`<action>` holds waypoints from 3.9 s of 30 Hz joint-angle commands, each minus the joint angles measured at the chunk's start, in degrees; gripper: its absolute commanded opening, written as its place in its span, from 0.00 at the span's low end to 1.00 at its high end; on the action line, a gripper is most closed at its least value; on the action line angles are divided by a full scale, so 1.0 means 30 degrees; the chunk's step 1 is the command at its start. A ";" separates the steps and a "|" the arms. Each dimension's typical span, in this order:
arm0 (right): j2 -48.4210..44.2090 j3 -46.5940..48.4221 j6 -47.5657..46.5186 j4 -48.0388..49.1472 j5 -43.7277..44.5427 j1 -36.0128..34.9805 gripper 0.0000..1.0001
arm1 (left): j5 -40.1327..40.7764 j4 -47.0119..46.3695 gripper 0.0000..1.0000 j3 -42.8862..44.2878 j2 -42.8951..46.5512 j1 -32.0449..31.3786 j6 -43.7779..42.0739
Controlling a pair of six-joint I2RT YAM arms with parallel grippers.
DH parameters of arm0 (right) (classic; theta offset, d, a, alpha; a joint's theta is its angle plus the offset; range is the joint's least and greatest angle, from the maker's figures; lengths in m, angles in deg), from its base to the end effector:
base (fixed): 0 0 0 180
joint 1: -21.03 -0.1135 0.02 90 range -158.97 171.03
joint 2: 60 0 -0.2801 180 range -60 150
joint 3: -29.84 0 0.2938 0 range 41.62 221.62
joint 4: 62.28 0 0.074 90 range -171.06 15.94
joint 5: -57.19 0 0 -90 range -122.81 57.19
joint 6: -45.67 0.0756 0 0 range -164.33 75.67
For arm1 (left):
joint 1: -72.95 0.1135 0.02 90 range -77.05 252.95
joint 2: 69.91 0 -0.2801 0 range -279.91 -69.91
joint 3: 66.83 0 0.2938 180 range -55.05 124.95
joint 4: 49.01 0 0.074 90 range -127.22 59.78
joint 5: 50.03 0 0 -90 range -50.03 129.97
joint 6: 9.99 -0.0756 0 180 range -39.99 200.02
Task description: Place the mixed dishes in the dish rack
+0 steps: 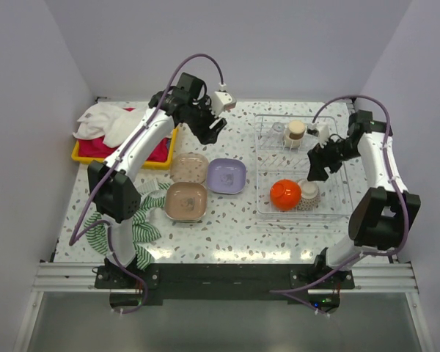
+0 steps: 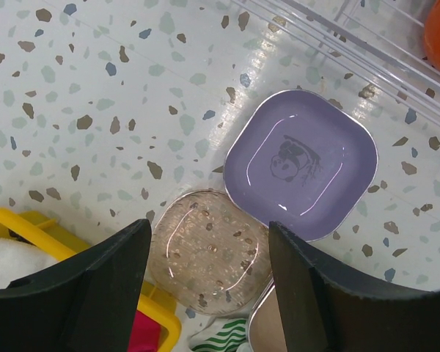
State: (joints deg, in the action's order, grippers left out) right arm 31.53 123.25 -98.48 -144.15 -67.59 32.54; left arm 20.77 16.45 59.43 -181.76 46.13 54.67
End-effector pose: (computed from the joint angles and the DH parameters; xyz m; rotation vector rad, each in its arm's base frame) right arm 0.3464 -0.0265 0.2691 -1.0170 2.4086 0.5637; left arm 0.4352 -0.2479 0.3335 1.2014 2.1233 -0.4230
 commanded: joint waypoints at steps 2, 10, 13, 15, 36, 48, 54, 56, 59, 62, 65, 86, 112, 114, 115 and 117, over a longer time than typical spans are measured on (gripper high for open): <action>-0.0127 0.0273 -0.7605 -0.2391 0.0755 -0.0261 0.77 | 0.0160 -0.0195 0.70 -0.0043 0.1073 -0.0110 -0.0429; 0.0898 0.0567 -0.9986 -0.3973 0.1311 -0.1080 0.79 | 0.0277 -0.0136 0.70 -0.0102 0.0927 -0.0110 -0.0517; 0.0489 -0.0428 -0.9986 -0.2920 0.1867 -0.1577 0.79 | 0.0423 -0.0107 0.70 -0.0102 0.0869 -0.0110 -0.0517; 0.0167 -0.1217 -1.0075 -0.2220 0.2394 -0.2104 0.79 | 0.0453 -0.0078 0.70 -0.0190 0.0898 -0.0110 -0.0546; 0.0020 -0.2365 -0.9634 0.0483 0.3832 -0.2898 0.77 | 0.0366 0.0010 0.70 -0.0366 0.0839 -0.0110 -0.0605; -0.1066 -0.2745 -0.9958 0.1301 0.3860 -0.3015 0.78 | -0.0133 0.0157 0.70 -0.0278 0.0663 -0.0110 -0.0634; -0.0128 -0.2716 -0.9255 0.2003 0.4124 -0.3307 0.78 | -0.0016 0.0216 0.70 -0.0336 0.0780 -0.0110 -0.0664; 0.0105 -0.2774 -0.9108 0.2383 0.4183 -0.3367 0.78 | 0.0043 0.0245 0.70 -0.0366 0.0780 -0.0110 -0.0664; 0.0311 -0.2745 -0.8903 0.2793 0.4328 -0.3601 0.78 | 0.0130 0.0274 0.70 -0.0453 0.0897 -0.0110 -0.0664; 0.0604 -0.2804 -0.8815 0.2970 0.4621 -0.3660 0.78 | 0.0218 0.0303 0.70 -0.0600 0.0956 -0.0110 -0.0693; 0.0868 -0.2950 -0.8990 0.2767 0.5147 -0.3689 0.77 | 0.0219 0.0303 0.70 -0.0659 0.0927 -0.0110 -0.0693; -0.0362 -0.2042 -0.7965 0.0860 0.8280 -0.3689 0.33 | -0.0982 0.0186 0.69 0.0806 -0.0479 -0.0110 -0.0546; -0.1912 0.6016 0.1436 -0.0815 0.0263 -0.5000 0.77 | -0.1193 -0.0956 0.69 -0.5872 0.2741 -0.0110 0.1328; -0.3020 0.4531 0.1992 0.0124 -0.0503 -0.6115 0.77 | -0.0692 -0.0986 0.69 -0.5990 0.3151 -0.0080 0.1300; -0.3376 0.3882 0.2082 0.1318 -0.0504 -0.7513 0.75 | -0.0109 -0.0986 0.69 -0.5991 0.3327 0.0007 0.1328; -0.4138 0.2100 0.2985 0.2787 -0.0096 -0.8927 0.74 | 0.0392 -0.0986 0.69 -0.5991 0.3853 0.0240 0.1387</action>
State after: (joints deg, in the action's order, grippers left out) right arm 22.24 136.93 -97.06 -141.79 -61.41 13.69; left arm 18.69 16.05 41.44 -176.17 46.15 57.12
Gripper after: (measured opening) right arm 0.754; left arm 0.692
